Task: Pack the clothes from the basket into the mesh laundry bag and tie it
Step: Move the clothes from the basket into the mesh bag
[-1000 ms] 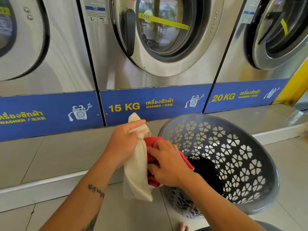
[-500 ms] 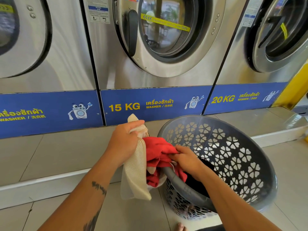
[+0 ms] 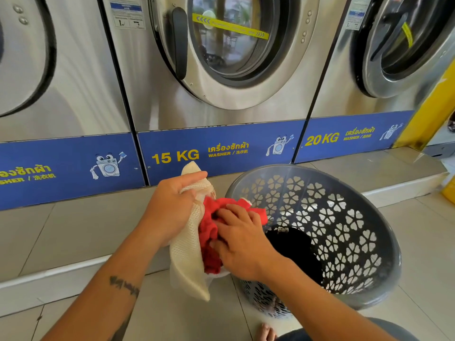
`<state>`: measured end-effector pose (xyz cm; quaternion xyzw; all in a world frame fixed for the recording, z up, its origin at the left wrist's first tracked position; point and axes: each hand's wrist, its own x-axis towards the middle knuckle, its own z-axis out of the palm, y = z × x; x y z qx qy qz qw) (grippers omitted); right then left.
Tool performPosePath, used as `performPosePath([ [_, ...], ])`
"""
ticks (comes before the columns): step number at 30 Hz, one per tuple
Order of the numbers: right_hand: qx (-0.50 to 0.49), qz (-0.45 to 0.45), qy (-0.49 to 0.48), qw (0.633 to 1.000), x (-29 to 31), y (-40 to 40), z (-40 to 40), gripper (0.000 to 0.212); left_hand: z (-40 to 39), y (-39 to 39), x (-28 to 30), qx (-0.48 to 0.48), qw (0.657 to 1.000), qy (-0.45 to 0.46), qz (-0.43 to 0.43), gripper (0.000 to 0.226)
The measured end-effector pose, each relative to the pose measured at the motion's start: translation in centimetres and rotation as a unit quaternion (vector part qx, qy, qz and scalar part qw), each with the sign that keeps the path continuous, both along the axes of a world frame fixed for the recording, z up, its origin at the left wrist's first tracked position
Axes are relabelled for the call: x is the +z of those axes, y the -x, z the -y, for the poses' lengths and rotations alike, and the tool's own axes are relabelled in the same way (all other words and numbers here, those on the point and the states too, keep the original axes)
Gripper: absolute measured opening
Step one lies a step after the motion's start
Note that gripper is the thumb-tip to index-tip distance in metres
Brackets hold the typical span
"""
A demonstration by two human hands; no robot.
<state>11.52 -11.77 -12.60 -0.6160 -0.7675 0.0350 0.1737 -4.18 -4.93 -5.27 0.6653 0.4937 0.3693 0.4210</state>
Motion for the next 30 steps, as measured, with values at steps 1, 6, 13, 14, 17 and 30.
performPosePath([
  [1,-0.018,0.077,0.011,0.997,-1.1,0.1,-0.3,0.047,0.1,0.0,-0.1,0.001,1.0,0.003,0.001,0.047],
  [6,0.011,0.12,0.085,0.989,-1.1,-0.1,-1.6,0.061,0.1,0.4,-0.5,0.036,0.999,0.014,-0.01,0.048],
  [13,-0.119,-0.233,0.075,0.962,1.2,-5.0,-1.6,0.078,-0.6,0.4,-0.7,0.048,0.998,0.038,-0.002,0.051],
  [14,-0.124,-0.265,0.125,0.948,0.9,-5.2,-1.6,0.079,-0.5,0.2,-0.8,0.043,0.998,0.034,-0.005,0.052],
  [17,-0.118,-0.318,0.168,0.925,-0.1,-4.7,-1.6,0.06,-0.4,0.0,-1.0,0.034,0.999,0.024,-0.015,0.052],
  [30,0.088,-0.069,0.147,0.983,-0.6,3.0,-0.8,0.027,0.0,0.8,1.0,0.027,0.999,0.015,0.041,0.047],
])
